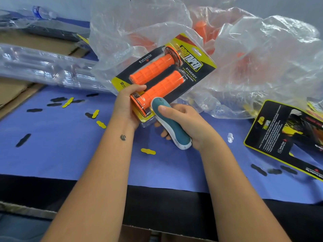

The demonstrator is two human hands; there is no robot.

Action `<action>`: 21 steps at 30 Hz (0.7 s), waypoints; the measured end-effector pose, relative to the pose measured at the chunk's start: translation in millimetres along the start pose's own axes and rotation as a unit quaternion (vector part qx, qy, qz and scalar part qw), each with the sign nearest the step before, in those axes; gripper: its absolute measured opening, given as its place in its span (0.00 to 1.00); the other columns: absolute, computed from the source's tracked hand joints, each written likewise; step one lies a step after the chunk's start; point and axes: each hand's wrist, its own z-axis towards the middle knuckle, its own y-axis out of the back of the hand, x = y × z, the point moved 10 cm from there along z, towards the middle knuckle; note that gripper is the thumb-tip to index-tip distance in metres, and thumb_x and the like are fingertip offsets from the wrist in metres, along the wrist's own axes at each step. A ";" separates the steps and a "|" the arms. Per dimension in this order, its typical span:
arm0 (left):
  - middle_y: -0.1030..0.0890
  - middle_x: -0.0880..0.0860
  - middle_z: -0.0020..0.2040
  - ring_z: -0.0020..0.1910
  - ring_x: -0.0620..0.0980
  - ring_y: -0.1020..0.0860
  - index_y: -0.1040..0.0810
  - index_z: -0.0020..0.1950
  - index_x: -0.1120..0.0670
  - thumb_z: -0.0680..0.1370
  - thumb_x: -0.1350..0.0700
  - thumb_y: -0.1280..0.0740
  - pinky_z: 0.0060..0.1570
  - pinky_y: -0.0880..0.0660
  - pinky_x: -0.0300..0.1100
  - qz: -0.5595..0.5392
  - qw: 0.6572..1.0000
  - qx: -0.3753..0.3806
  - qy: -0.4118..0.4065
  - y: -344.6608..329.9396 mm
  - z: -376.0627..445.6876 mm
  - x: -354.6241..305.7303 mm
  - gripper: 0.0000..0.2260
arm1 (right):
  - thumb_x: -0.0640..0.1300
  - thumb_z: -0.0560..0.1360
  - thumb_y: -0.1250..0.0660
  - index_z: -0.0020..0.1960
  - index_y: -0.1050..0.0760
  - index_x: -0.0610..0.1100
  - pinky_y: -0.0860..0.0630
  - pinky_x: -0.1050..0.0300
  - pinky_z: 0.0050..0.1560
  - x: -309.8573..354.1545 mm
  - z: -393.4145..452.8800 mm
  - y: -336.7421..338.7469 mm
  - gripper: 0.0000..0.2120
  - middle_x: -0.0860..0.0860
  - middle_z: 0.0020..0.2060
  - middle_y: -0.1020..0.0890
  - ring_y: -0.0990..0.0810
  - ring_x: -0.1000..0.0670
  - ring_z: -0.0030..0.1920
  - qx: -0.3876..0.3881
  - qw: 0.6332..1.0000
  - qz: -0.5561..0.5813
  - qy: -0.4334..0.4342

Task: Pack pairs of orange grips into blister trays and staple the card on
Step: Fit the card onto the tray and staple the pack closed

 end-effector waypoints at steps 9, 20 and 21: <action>0.21 0.54 0.33 0.30 0.52 0.21 0.26 0.40 0.55 0.75 0.61 0.34 0.37 0.23 0.41 0.004 0.999 -0.032 0.009 8.4 4.0 2.2 0.04 | 0.55 0.68 0.28 0.51 0.23 0.35 0.21 0.58 0.36 -0.8 0.8 0.8 0.24 0.41 0.39 0.15 0.15 0.45 0.37 -0.022 0.999 0.038 0.002; 0.23 0.54 0.38 0.39 0.54 0.22 0.24 0.42 0.55 0.78 0.48 0.45 0.41 0.24 0.43 -0.130 0.991 0.041 -0.012 -11.4 4.1 -4.8 0.15 | 0.54 0.69 0.29 0.45 0.19 0.38 0.22 0.58 0.33 0.6 3.6 12.9 0.18 0.40 0.36 0.16 0.16 0.44 0.35 -0.089 0.986 0.141 0.024; 0.21 0.53 0.36 0.36 0.52 0.20 0.22 0.39 0.55 0.79 0.50 0.45 0.38 0.22 0.42 -0.129 0.991 0.037 -0.027 -11.1 5.0 -6.5 0.17 | 0.54 0.70 0.30 0.44 0.19 0.39 0.22 0.58 0.33 1.1 3.7 14.4 0.17 0.40 0.36 0.16 0.17 0.44 0.34 -0.093 0.985 0.146 0.027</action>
